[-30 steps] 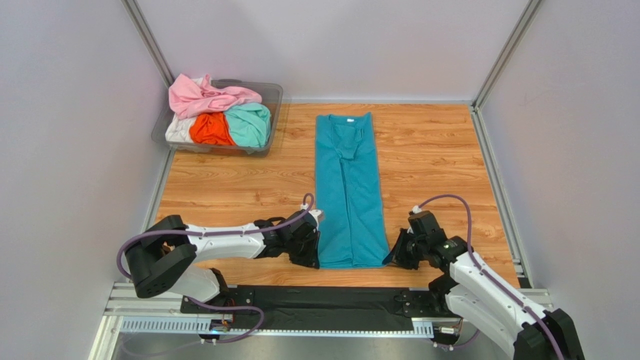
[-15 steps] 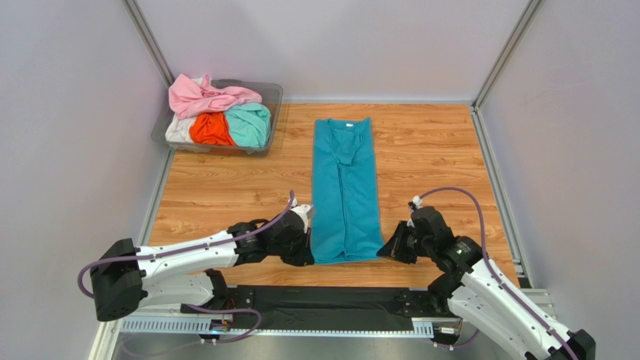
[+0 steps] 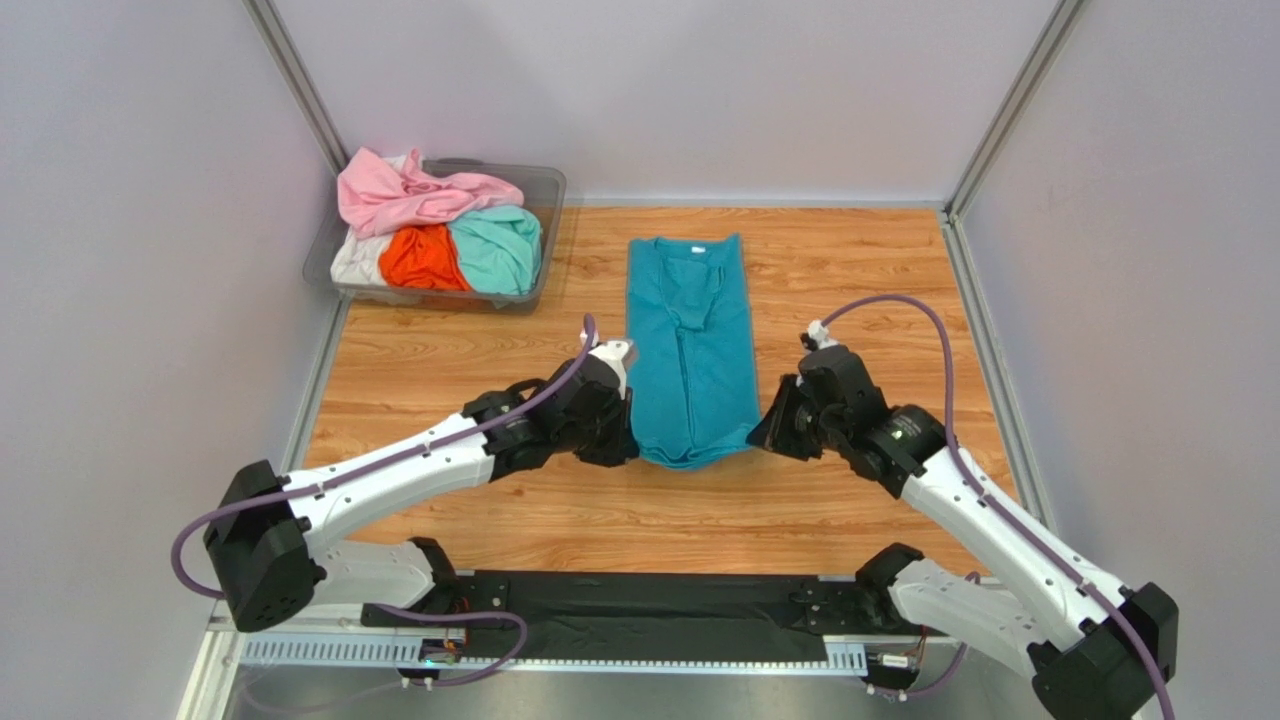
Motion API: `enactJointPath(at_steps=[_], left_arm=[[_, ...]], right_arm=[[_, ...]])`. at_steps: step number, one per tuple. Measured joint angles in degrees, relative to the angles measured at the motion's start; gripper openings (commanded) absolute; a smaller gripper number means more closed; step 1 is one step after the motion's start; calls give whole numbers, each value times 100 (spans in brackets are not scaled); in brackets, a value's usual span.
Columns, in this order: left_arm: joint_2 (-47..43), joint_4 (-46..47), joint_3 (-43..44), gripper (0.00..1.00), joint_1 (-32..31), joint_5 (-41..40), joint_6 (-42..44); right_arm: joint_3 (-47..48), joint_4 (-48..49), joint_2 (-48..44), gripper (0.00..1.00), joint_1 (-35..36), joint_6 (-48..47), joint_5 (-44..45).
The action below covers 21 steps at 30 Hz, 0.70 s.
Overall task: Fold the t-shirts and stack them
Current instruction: Fold the tshirt
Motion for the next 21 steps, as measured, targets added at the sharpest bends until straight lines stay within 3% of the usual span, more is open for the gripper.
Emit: enactJointPath(at_steps=[12, 21], left_arm=[[909, -35, 981, 0, 1005, 74, 472], [1738, 7, 1633, 0, 1635, 433, 750]], right_arm=[[1172, 310, 1482, 0, -529, -627, 479], [1733, 592, 2498, 0, -1174, -870, 66]])
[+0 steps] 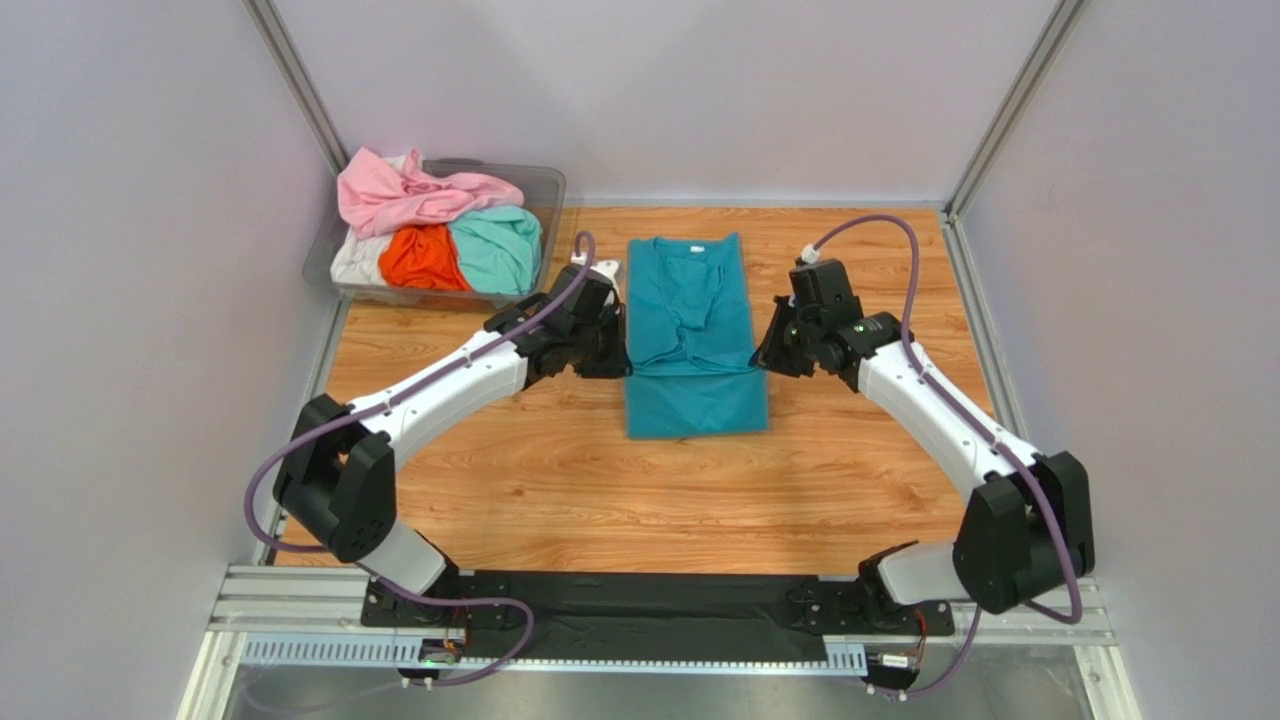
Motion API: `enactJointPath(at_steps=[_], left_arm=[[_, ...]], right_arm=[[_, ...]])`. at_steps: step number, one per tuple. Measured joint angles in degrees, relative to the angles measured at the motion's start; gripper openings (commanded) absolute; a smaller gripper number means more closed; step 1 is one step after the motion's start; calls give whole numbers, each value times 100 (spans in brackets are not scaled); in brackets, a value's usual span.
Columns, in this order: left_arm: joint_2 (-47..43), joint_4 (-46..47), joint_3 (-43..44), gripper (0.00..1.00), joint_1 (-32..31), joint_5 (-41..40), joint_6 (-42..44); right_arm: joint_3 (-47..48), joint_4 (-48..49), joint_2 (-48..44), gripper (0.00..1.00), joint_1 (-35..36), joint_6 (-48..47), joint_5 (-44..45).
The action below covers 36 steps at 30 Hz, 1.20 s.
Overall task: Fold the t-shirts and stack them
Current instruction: Fold the tshirt
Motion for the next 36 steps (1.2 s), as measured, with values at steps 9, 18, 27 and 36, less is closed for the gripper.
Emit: enactJointPath(at_steps=[9, 18, 27, 36], left_arm=[[931, 59, 817, 0, 444, 457, 240], [1880, 55, 1576, 0, 787, 879, 437], [2625, -20, 2035, 1, 949, 1119, 533], [3180, -284, 2509, 51, 1056, 1141, 623]], right_arm=[[531, 190, 1012, 0, -387, -140, -516], [973, 385, 1908, 4, -710, -164, -824], [1298, 487, 2660, 10, -892, -201, -957], [1869, 654, 3289, 33, -964, -389, -1207]])
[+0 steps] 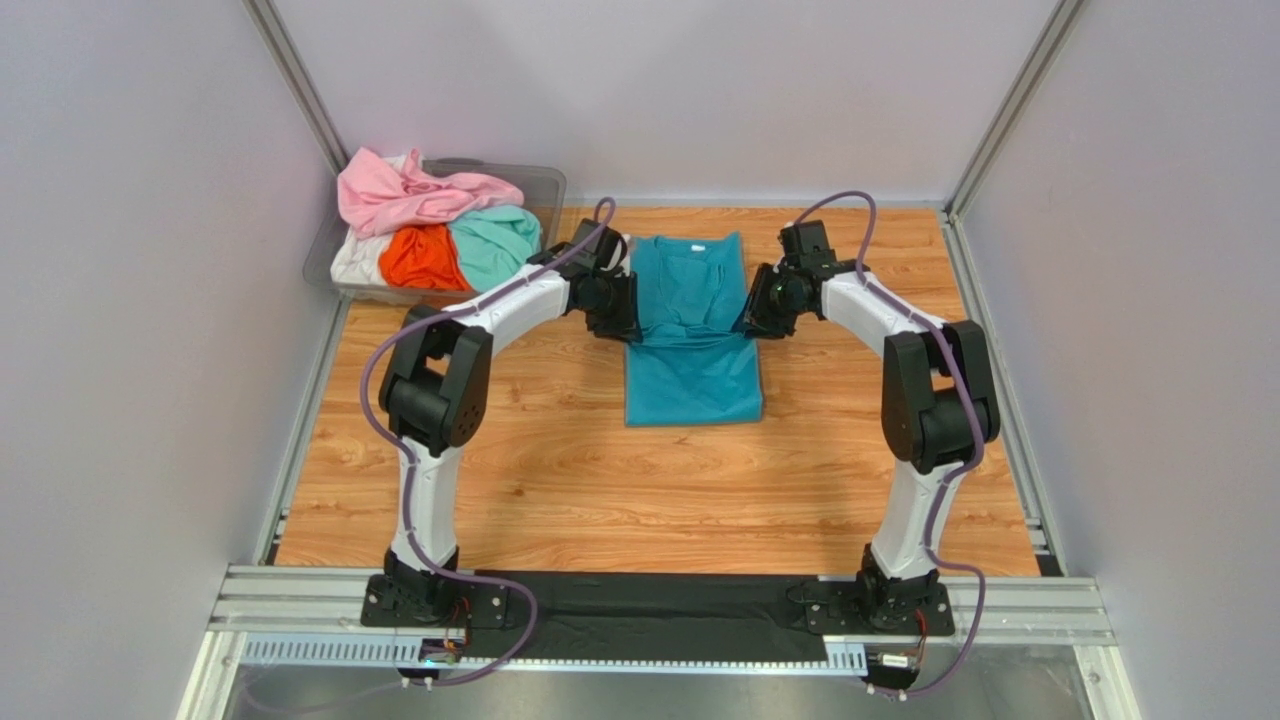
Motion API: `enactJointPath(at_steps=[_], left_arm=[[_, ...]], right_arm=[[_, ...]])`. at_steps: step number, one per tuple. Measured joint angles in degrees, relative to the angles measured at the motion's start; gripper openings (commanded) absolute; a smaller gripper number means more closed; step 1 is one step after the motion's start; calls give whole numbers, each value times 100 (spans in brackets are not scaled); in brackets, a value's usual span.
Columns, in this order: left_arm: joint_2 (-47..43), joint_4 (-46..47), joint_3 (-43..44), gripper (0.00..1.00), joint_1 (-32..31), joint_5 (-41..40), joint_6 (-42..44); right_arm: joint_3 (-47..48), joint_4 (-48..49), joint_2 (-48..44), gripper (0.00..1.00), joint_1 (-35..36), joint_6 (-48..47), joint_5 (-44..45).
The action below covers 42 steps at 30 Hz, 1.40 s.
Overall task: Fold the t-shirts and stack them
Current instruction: Fold the tshirt
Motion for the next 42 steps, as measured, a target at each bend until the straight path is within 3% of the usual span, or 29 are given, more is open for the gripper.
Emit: enactJointPath(at_steps=[2, 3, 4, 5, 6, 7, 11, 16, 22, 29, 42], left_arm=[[7, -153, 105, 70, 22, 22, 31], [-4, -192, 142, 92, 22, 31, 28], [-39, -205, 151, 99, 26, 46, 52], [-83, -256, 149, 100, 28, 48, 46], [-157, -286, 127, 100, 31, 44, 35], [-267, -313, 70, 100, 31, 44, 42], [-1078, -343, -422, 100, 31, 42, 33], [-2723, -216, -1589, 100, 22, -103, -70], [-4544, -210, -2968, 100, 22, -505, -214], [-5633, -245, -3827, 100, 22, -905, -415], [-5812, -190, -4015, 100, 22, -1161, -501]], right_arm=[[15, 4, 2, 48, 0, -26, -83], [15, -2, -13, 53, 0, -20, -109], [13, -7, -44, 62, 0, -57, -149], [13, -9, -63, 68, 0, -57, -160], [0, -11, -136, 80, 0, -72, -184], [-46, -4, -249, 100, 0, -87, -195], [-382, -28, -1054, 100, 20, -181, -256], [-903, 20, -2072, 100, 179, -297, -385], [-1377, 44, -2232, 100, 811, -533, -573], [-955, 164, -1187, 100, 1537, -776, -719], [1582, 267, 1311, 100, 1764, -938, -682]])
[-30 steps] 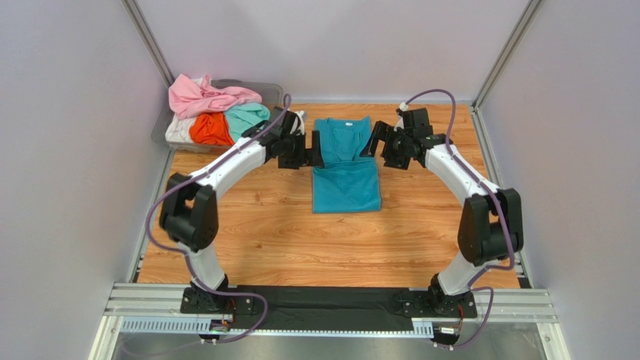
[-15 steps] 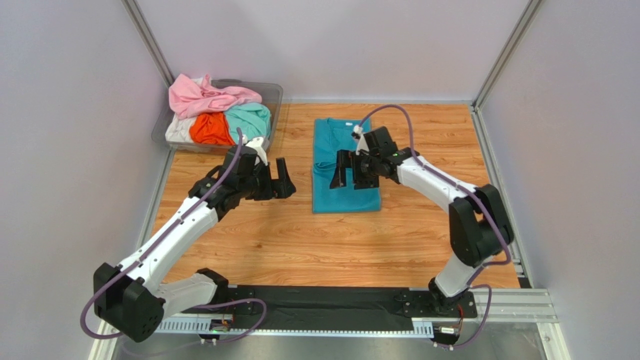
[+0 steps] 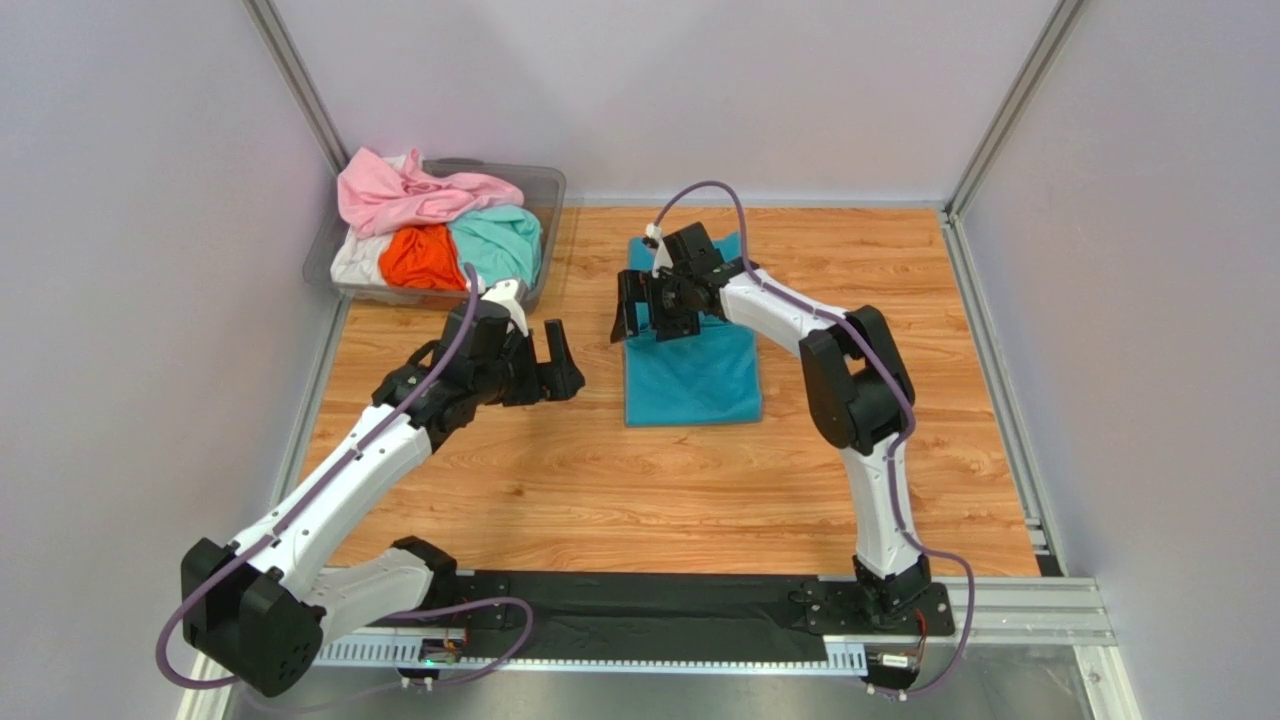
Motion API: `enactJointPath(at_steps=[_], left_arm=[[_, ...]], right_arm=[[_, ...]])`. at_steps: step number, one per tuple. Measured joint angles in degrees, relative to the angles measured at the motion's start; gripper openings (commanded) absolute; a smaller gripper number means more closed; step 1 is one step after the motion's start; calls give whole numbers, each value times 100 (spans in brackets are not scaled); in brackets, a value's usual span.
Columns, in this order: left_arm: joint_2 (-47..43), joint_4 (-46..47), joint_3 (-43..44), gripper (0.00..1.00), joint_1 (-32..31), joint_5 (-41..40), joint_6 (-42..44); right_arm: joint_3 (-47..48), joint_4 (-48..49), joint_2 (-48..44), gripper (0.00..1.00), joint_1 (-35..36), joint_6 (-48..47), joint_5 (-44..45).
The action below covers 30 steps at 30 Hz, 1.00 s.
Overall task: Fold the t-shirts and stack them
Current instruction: Fold the tshirt
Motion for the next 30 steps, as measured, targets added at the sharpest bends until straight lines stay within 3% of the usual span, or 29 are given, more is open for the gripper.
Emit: enactJointPath(at_steps=[8, 13, 16, 25, 30], left_arm=[[31, 74, -13, 100, 0, 20, -33], [153, 188, -66, 100, 0, 140, -66], [334, 306, -92, 100, 0, 251, -70], [1191, 1049, -127, 100, 0, 656, -7], [1993, 1381, -42, 100, 0, 881, 155]], right_arm=[[1279, -131, 848, 100, -79, -59, 221], [1399, -297, 706, 100, -153, -59, 400], [852, -291, 136, 100, -179, -61, 588], [-2153, 28, -3477, 100, -446, 114, 1366], [-3401, 131, -4312, 100, -693, 160, 1506]])
